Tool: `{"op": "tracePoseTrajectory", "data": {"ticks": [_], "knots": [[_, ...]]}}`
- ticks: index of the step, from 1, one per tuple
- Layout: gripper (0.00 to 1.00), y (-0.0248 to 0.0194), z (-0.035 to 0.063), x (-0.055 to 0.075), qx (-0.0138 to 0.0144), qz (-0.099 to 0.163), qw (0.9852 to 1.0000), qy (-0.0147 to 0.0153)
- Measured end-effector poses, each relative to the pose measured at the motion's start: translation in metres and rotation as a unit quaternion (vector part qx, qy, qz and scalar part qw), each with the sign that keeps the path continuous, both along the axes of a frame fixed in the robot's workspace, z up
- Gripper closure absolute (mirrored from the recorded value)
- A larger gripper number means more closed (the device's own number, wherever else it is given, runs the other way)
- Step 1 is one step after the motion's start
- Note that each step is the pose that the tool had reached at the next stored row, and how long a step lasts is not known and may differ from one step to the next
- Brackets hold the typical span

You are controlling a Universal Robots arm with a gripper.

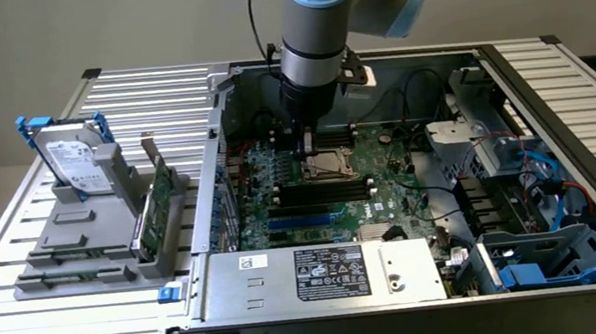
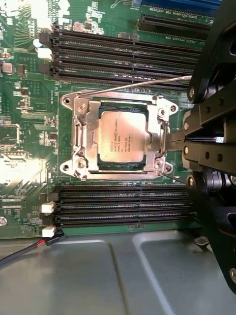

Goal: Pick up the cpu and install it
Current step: 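Close the cpu cover, then install the first cpu locking lever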

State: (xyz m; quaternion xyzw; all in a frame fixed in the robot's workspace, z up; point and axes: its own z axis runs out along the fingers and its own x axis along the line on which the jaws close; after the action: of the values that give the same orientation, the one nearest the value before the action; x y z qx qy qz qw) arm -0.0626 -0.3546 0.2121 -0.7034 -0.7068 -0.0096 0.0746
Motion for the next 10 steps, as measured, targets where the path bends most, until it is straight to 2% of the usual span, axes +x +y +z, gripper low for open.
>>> {"op": "tracePoseTrajectory", "data": {"ticks": [6,10], "knots": [[0.89,0.0000,0.0000,-0.015,0.0001,0.000,1.0000,0.0002],[0.89,-0.0001,0.0000,-0.016,0.0001,0.000,1.0000,0.0003]]}}
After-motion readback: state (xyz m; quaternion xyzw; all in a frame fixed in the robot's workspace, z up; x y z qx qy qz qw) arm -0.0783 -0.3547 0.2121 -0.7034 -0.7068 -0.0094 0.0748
